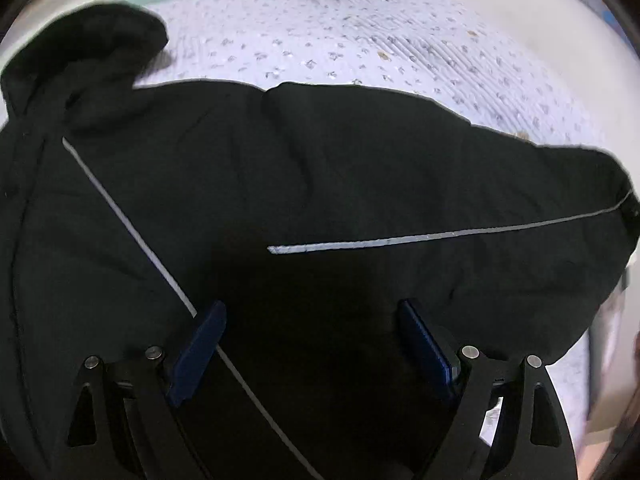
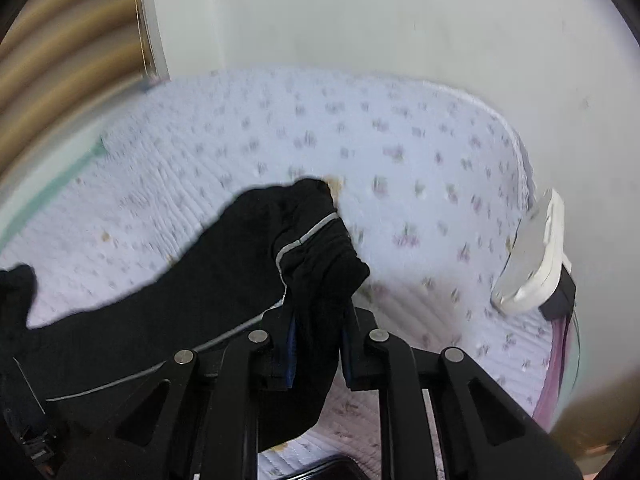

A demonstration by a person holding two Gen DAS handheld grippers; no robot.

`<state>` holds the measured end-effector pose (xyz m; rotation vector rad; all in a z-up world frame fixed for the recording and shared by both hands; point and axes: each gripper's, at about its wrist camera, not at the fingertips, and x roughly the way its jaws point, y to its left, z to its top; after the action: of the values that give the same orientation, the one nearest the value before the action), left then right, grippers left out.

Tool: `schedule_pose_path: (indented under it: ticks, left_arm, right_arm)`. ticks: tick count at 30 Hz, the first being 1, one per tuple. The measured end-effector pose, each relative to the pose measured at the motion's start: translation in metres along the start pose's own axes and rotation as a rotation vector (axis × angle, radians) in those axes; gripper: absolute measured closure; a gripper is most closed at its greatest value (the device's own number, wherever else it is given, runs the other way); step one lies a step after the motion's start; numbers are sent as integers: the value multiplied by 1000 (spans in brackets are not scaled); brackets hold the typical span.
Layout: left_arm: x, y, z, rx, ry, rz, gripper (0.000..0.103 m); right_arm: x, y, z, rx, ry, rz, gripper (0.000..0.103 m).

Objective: Fold large clothes

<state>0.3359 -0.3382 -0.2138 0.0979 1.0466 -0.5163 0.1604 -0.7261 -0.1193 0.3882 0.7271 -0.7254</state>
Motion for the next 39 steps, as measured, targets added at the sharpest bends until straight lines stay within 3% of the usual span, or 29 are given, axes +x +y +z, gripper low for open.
schedule_pose_path:
  ticks: [3,7,12,17,21,25,35,39]
  left_arm:
    - [-15,3,4,11,-10,-26,15]
    - [-63,23,4,7,-98,-26,15]
    - [-132,76,-5,-49,-201,12,15]
    - [-195,131,-31,-94,-252,91,15]
    - [-231,181,-62,-131,-282,175,15]
    - [-244,219,-86,-158,-297,206,15]
    - [-235,273,-124,-234,-294,157,15]
    - [-222,287,-130,-266,-257,114,15]
  right_arm:
    - [-7,18,-3,-17,4,77,85]
    - [-40,67,-9,-111,-25,193,85]
    - [-95,186,-34,-329,-26,412,85]
    - [-135,306,-88,-531,2,574,85]
    - [-151,375,-129,-637,36,633,85]
    - [-147,435,-175,-718,108,672,85]
    - [-113,523,-278,-833,286,698,82]
    - [-95,541,-313,-866,294,697,67]
